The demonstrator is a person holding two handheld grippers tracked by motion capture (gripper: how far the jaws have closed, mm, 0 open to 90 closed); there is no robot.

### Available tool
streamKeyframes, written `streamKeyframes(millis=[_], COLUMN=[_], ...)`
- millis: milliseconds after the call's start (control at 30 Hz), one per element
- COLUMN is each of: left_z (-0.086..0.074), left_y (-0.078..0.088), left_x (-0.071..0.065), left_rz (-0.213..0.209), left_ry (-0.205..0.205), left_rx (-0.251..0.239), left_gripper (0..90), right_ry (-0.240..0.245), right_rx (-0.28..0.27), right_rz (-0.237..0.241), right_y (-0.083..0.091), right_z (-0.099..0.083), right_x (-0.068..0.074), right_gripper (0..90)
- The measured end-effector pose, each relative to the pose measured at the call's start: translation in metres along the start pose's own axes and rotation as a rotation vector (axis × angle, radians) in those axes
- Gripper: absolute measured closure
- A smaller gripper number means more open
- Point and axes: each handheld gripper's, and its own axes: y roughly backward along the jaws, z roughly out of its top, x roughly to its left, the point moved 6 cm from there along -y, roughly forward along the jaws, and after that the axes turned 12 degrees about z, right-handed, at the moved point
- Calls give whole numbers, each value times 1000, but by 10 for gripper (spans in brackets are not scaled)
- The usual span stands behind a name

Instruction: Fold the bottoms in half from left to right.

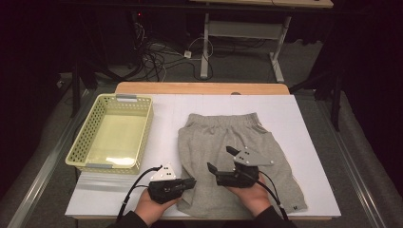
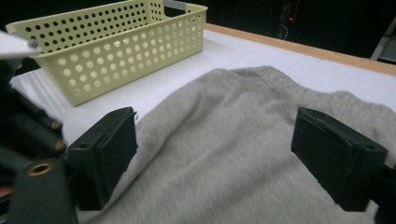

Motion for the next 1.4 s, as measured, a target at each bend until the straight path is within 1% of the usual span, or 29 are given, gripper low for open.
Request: streamKeyframes(millis=[100,200,300,333,367,433,500,533,600,700,733,767,833,900,933,967,1033,1067,1100,1133,1167,1200,1233,1267,1300,1333,1400], left_z=[0,0,0,0,0,0,0,0,-1,-1,-1,-1,-1,-1,-1,-1,-1,-1,-1,-1,-1,-1,-1,-1,0,0,2], left_y=[0,0,0,0,0,0,0,-1,-1,-1,-2,-2,-2,-1,-1,-1,-1,-1,-1,-2,-2,-1,-1,-1,0,1,5], left_x=[-1,-2,-2,-2,-2,-2,-3,-3,-5,-5,-5,-4,-4,-4,-4,-4,-4,-4,-4,-4,-4,-4,-4,-4,-4,-5,-6], left_rz=[-5,3,0,1,2,3,11,18,25,28,29,30,32,33,33,33,34,34,34,35,34,33,33,33,36,39,53], left_ry=[-12,-20,-17,-21,-23,-25,-31,-36,-49,-48,-48,-47,-46,-47,-47,-47,-47,-47,-47,-47,-47,-46,-46,-46,-48,-54,-82], left_rx=[-4,-6,-7,-4,-3,-2,-2,-1,6,7,7,9,9,8,8,8,7,7,7,8,8,8,7,6,1,-10,-42], left_gripper=[846,853,853,853,853,853,853,853,853,853,853,853,853,853,853,853,853,853,853,853,853,852,853,853,853,853,853], right_ry=[8,10,-13,-28,-52,-71,-60,-48,-52,-42,-49,-44,-65,-64,-64,-64,-73,-72,-66,-59,-65,-62,-47,-49,-37,-31,-48], right_rx=[24,55,88,100,114,133,163,172,181,214,229,242,265,296,296,317,343,361,376,378,366,357,345,328,314,298,260], right_rz=[-10,-21,-28,-32,-31,-35,-42,-47,-51,-49,-51,-51,-53,-60,-60,-67,-69,-74,-73,-66,-60,-56,-49,-51,-50,-53,-58], right_y=[-19,-42,-62,-69,-76,-90,-105,-112,-125,-144,-150,-156,-166,-175,-175,-180,-182,-183,-183,-182,-182,-180,-179,-176,-172,-168,-156], right_z=[12,20,22,23,24,26,28,30,33,35,35,35,34,29,29,24,18,15,13,12,12,14,17,21,25,29,36], right_x=[-1,-8,-18,-22,-25,-30,-33,-35,-37,-40,-41,-42,-43,-43,-43,-45,-49,-50,-51,-51,-51,-51,-52,-52,-53,-54,-57], right_gripper=[178,252,351,388,410,448,460,464,475,523,541,545,557,557,557,567,603,654,726,790,833,846,852,853,853,853,852])
